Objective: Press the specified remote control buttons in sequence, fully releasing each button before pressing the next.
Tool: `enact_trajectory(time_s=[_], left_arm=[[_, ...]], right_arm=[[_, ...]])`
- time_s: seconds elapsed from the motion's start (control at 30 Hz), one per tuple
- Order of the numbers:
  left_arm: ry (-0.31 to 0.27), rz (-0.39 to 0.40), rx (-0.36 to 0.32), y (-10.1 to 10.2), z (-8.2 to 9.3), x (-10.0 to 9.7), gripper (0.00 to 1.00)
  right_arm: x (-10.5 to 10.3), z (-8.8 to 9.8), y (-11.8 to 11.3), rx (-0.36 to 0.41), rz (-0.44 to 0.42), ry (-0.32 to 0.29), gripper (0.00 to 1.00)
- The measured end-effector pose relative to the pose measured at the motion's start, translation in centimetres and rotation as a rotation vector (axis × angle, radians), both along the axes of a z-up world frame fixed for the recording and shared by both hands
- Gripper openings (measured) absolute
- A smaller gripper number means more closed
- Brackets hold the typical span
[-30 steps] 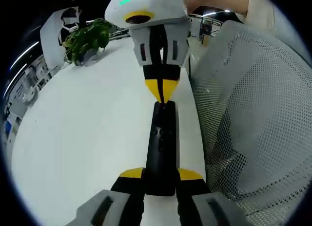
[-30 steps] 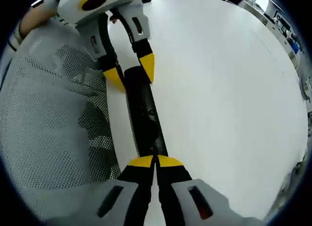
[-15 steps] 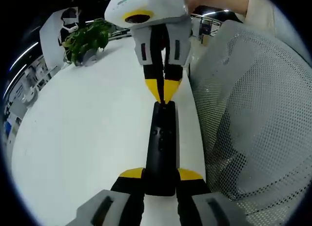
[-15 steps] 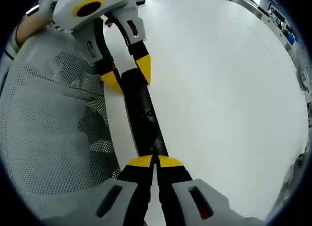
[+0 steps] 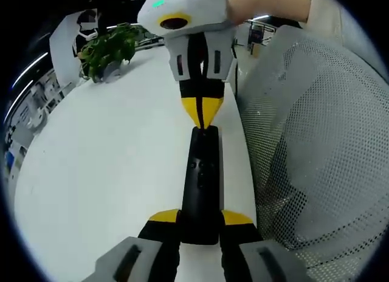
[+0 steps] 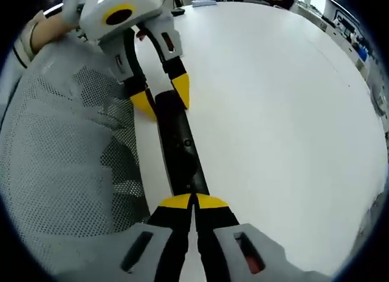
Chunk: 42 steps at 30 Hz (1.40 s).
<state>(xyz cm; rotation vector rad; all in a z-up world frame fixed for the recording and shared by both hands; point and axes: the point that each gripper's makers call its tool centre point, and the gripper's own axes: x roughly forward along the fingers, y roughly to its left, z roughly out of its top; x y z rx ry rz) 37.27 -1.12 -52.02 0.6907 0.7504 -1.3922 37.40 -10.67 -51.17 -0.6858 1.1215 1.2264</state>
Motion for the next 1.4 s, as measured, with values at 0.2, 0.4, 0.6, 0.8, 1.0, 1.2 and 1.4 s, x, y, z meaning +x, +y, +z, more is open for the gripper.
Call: enact_trajectory(time_s=[0.2, 0.4, 0.6, 0.8, 1.0, 1.2, 1.4], left_arm=[[0.001, 0.002, 0.001, 0.0, 0.0, 0.0, 0.24], [0.001, 0.002, 0.001, 0.0, 0.0, 0.0, 0.24], [0.001, 0.003, 0.0, 0.0, 0.0, 0.0, 0.24], [0.002, 0.001, -0.002, 0.0, 0.1, 0.0, 0.24], [0.002, -0.002, -0.003, 0.0, 0.0, 0.0, 0.24], [0.002, -0.003, -0.001, 0.0, 0.0, 0.0, 0.24], [0.003, 0.0, -0.003, 0.0, 0.1, 0.0, 0.24]], right_arm=[[0.0, 0.1, 0.0, 0.064, -0.051, -0.055, 0.0], [0.0, 0.6, 0.9, 0.091, -0.042, -0.099, 0.0], [0.0, 0.0, 1.3, 0.053, 0.005, -0.097, 0.0], [0.1, 0.0, 1.3, 0.013, 0.048, -0.116, 0.0], [0.0, 0.0, 1.3, -0.036, 0.15, -0.148, 0.0], [0.0, 0.0, 1.2, -0.048, 0.168, -0.141, 0.0], [0.0, 0.0, 1.2, -0.028, 0.141, -0.144, 0.0]])
